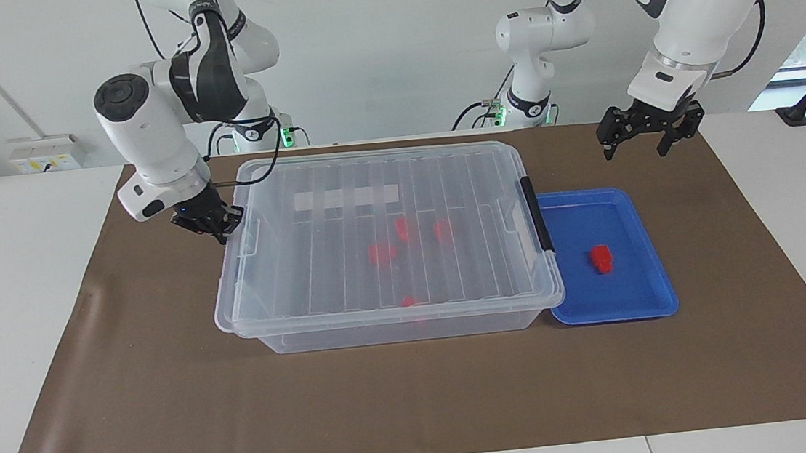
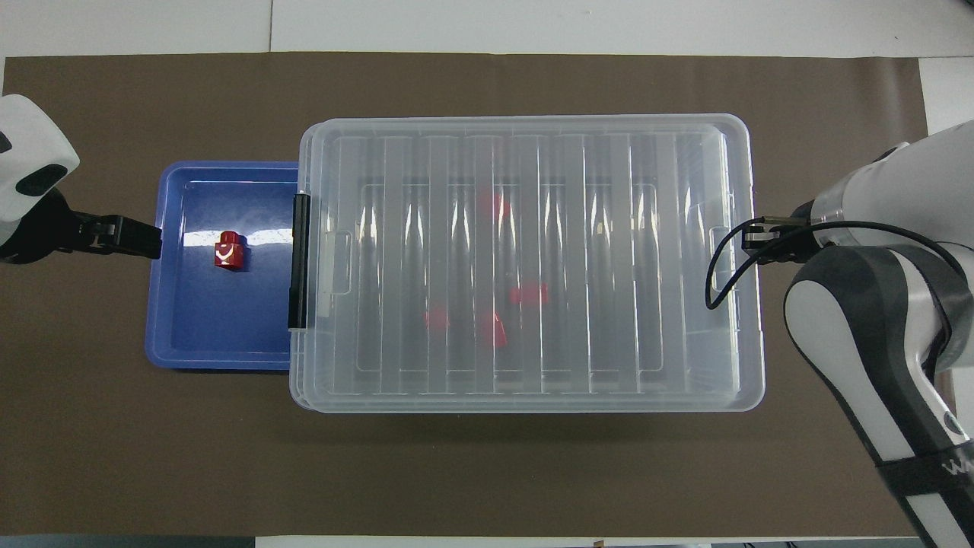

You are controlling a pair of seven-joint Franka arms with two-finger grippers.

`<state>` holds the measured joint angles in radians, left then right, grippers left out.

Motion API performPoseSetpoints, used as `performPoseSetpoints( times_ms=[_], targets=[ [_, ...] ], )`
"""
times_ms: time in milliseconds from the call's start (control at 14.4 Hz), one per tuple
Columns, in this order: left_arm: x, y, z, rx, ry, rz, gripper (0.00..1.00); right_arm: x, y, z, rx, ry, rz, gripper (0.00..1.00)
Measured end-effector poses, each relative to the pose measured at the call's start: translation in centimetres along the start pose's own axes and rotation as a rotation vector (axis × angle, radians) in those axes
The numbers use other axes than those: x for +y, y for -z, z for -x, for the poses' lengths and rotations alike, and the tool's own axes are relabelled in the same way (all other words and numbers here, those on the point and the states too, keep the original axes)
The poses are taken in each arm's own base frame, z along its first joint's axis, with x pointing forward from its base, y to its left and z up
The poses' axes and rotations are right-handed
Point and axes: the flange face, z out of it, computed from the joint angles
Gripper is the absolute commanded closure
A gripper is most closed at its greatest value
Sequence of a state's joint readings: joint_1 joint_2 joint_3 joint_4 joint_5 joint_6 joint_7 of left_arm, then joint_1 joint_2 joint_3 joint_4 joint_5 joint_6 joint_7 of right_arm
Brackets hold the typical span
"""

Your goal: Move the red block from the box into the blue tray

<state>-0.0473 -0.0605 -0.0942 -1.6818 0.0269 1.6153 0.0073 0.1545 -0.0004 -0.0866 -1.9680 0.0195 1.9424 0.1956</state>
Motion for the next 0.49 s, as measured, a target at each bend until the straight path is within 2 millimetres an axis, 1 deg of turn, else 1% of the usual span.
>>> performPoseSetpoints(
  times_ms=[139,209,348,487],
  targets=[
    [0.2,1.8,0.1,0.0,0.004,0.045,0.0,0.0,-0.1,0.0,-0.001,0.0,0.0,1.0],
    [0.2,2.3,0.0,0.001,0.007,0.059,0.0,-0.1,-0.1,0.0,-0.001,0.001,0.0,1.0],
    [-0.2,2.4,-0.3,-0.018,0.013,0.066,0.0,-0.8,-0.1,0.2,-0.002,-0.003,0.001,1.0],
    [-0.6,1.7,-0.7,-0.041,0.018,0.069,0.0,-1.1,-0.1,0.3,-0.002,-0.003,0.001,1.0]
  ],
)
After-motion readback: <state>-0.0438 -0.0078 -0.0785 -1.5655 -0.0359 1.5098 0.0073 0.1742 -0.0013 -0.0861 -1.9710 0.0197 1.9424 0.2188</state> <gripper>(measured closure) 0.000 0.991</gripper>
